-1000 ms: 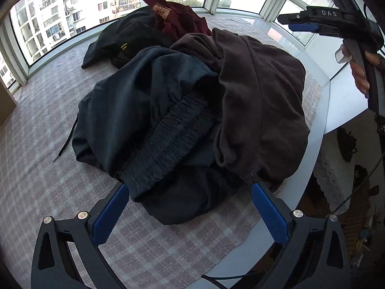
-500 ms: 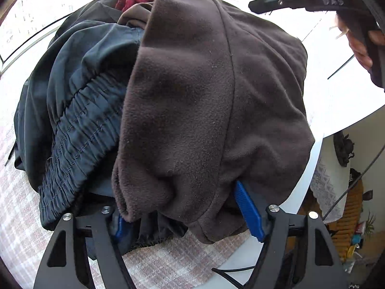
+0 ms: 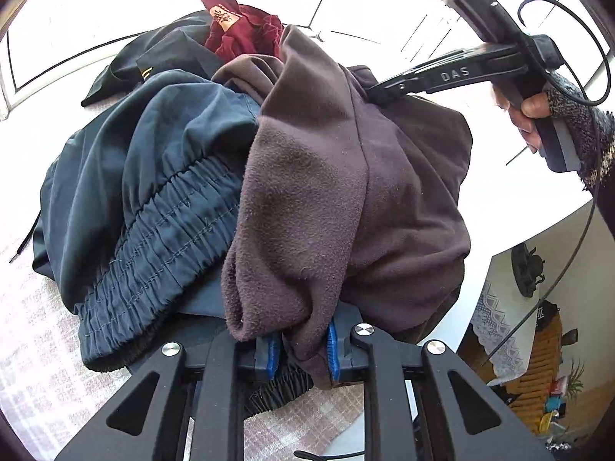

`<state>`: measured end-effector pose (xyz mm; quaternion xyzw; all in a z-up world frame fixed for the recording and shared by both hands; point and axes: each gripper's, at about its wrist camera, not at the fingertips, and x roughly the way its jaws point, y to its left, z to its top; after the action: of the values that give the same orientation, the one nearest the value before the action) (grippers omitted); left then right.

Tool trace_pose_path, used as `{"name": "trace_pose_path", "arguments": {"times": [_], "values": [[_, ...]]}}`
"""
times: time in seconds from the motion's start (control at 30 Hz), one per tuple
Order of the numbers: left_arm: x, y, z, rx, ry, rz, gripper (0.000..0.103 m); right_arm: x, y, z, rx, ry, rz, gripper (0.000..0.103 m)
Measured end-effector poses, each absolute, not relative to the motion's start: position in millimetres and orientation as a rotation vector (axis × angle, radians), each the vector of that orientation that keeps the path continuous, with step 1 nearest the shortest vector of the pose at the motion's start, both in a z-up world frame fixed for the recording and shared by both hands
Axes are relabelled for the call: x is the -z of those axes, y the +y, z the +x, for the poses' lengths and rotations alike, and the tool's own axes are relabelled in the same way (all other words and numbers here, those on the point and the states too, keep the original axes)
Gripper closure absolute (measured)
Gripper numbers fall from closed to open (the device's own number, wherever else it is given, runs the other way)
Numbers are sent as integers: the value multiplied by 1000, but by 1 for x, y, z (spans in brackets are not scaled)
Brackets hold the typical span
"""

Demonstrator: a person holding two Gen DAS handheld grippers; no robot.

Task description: Fold clothes

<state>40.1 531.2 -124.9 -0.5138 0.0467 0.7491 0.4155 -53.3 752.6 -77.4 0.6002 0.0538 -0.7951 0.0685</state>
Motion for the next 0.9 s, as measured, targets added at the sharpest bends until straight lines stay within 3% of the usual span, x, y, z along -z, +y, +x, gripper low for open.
{"name": "trace_pose_path", "arguments": {"times": [0.2, 0.4, 0.77, 0.83, 0.9], "values": [[47, 500, 20, -1987, 143, -1098, 88, -25, 743, -21, 2596, 72, 1489, 94], [-47, 467, -7, -2109, 198, -847, 89, -148, 719, -2, 2837, 99, 1078, 95], [-252, 406, -31, -2311, 338, -479, 90, -359, 677, 27, 3053, 86, 392, 100], [-270, 383, -36, -2355, 364, -457, 90, -386, 666, 28, 3024, 53, 372, 100], [-281, 360, -42, -2399, 390, -445, 90, -390, 656, 9, 2963, 18, 538, 100]]}}
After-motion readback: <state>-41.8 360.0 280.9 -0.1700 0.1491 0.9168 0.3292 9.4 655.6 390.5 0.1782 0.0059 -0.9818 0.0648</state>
